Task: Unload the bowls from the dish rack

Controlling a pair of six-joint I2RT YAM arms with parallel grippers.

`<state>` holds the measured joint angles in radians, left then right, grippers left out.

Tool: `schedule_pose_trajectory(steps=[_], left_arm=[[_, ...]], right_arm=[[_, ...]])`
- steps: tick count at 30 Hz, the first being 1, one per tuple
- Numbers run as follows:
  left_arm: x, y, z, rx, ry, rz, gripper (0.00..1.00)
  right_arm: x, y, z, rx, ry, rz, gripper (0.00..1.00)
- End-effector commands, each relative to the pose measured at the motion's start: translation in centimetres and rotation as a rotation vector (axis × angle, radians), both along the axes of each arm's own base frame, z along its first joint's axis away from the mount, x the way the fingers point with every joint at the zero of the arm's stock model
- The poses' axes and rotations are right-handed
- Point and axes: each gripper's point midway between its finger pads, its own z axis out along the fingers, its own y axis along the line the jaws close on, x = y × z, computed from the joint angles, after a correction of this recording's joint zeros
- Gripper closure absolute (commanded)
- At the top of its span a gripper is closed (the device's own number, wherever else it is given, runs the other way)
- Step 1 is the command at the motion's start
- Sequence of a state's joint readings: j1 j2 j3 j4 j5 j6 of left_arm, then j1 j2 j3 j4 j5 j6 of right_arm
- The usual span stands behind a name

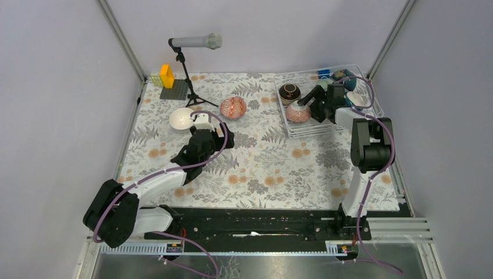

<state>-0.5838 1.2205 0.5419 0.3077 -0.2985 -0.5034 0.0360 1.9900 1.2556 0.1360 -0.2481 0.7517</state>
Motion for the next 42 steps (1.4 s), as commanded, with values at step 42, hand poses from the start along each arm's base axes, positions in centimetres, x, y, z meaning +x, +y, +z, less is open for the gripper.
schedule_pose_trajectory(steps=[42], left_arm=[[0.6, -0.9, 2.4, -0.041, -0.064, -0.026, 0.01]], right_arm=[[-2.2, -3.9, 13.6, -1.079, -0.076, -0.055, 0.43]])
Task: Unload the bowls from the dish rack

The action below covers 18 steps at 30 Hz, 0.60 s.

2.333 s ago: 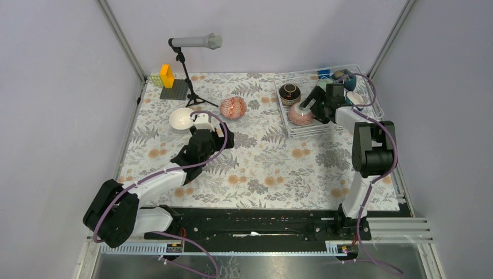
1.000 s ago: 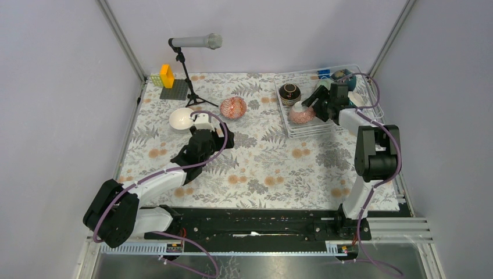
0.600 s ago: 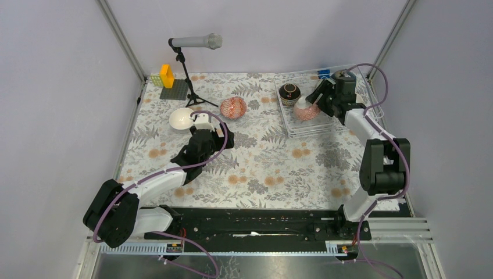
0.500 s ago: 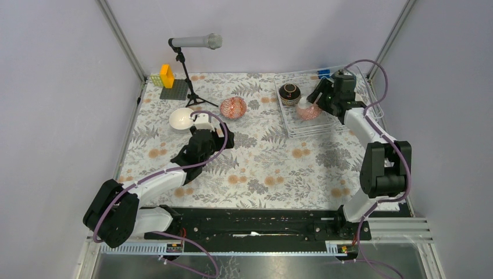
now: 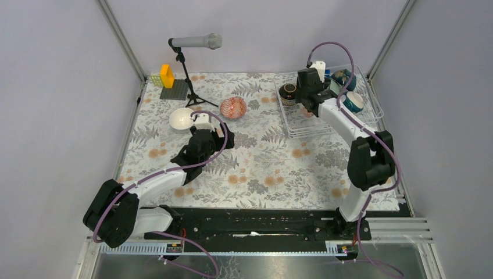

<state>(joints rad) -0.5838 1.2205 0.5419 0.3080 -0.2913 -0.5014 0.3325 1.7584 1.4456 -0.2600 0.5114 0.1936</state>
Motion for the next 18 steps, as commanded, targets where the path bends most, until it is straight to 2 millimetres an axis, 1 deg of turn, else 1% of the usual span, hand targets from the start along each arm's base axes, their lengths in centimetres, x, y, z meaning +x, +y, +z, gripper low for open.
schedule_pose_trajectory(steps=[1, 4, 8, 11, 14, 16, 18], left_arm=[[0.7, -0.8, 2.3, -0.040, -0.064, -0.019, 0.01], [0.7, -0.9, 2.3, -0.040, -0.061, -0.023, 0.01], [0.7, -1.0, 2.1, -0.039, -0.058, -0.023, 0.01], [0.8, -0.9, 2.1, -0.037, -0.057, -0.022, 0.01], [0.8, -0.9, 2.1, -0.036, -0.057, -0.021, 0.01], [0.8, -0.9, 2.1, -0.035, -0.058, -0.020, 0.01], [0.8, -0.9, 2.1, -0.033, -0.058, -0.020, 0.01]], right_arm=[[1.2, -3.2, 1.5, -0.194, -0.012, -0.136, 0.43], [1.5, -2.8, 1.2, -0.251, 0.009, -0.137, 0.39], [1.7, -1.9, 0.5, -0.345, 0.034, -0.132, 0.31], [1.9, -0.9, -0.5, -0.394, 0.068, -0.108, 0.27], [2.2, 0.1, -1.5, -0.402, 0.104, -0.076, 0.23], [2.2, 0.7, -2.2, -0.404, 0.124, -0.055, 0.16], [2.2, 1.2, -2.8, -0.404, 0.141, -0.035, 0.06]])
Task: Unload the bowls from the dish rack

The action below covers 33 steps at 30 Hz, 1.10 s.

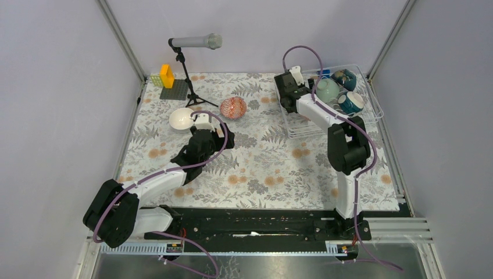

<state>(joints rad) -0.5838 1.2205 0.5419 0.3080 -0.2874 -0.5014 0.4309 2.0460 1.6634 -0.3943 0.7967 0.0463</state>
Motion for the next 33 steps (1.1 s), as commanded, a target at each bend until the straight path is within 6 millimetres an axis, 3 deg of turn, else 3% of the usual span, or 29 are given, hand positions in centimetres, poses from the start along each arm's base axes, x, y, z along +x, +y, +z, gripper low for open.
schedule_pose_trajectory(steps=[1, 7, 13, 21, 33], left_arm=[[0.8, -0.8, 2.2, -0.032, -0.059, -0.015, 0.01], [0.8, -0.8, 2.2, -0.033, -0.060, -0.016, 0.01], [0.7, -0.7, 2.4, -0.035, -0.064, -0.014, 0.01], [0.7, -0.7, 2.6, -0.035, -0.067, -0.014, 0.01], [0.7, -0.8, 2.4, -0.037, -0.062, -0.020, 0.01]], right_arm=[[0.5, 0.5, 1.7, -0.029, -0.021, 0.001, 0.04], [0.3, 1.6, 1.6, 0.048, -0.011, 0.041, 0.02], [0.0, 3.0, 1.7, 0.148, -0.014, 0.077, 0.17], [-0.2, 4.6, 0.3, 0.233, 0.023, 0.122, 0.30], [-0.7, 4.9, -2.2, 0.264, 0.081, 0.127, 0.46]])
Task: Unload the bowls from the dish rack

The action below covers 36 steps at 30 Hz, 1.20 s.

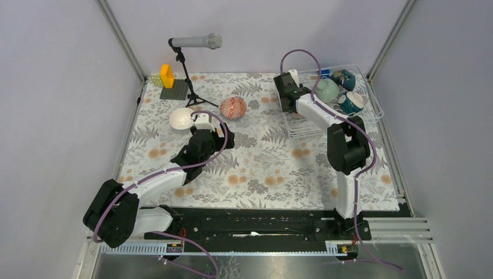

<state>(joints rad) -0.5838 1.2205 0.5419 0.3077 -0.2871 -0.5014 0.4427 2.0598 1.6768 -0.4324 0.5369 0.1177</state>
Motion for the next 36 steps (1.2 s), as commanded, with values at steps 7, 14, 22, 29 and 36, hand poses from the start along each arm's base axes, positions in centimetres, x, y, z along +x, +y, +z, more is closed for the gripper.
schedule_pose_trajectory(steps=[7, 14, 22, 29, 36], left_arm=[[0.7, -0.8, 2.4, -0.037, -0.063, -0.021, 0.01], [0.8, -1.1, 2.1, -0.034, -0.056, -0.032, 0.01], [0.7, -1.2, 2.1, -0.034, -0.053, -0.036, 0.01], [0.7, -1.2, 2.3, -0.038, -0.058, -0.037, 0.01], [0.7, -1.2, 2.2, -0.038, -0.056, -0.040, 0.01]], right_arm=[[-0.2, 0.5, -0.9, 0.059, 0.022, -0.001, 0.61], [-0.1, -0.3, -0.3, 0.038, 0.001, -0.030, 0.95], [-0.3, -1.1, 1.7, 0.022, -0.045, -0.057, 0.98], [-0.2, -1.3, 1.1, 0.007, -0.038, -0.068, 0.72], [0.2, -1.3, 0.4, 0.031, -0.023, -0.068, 0.46]])
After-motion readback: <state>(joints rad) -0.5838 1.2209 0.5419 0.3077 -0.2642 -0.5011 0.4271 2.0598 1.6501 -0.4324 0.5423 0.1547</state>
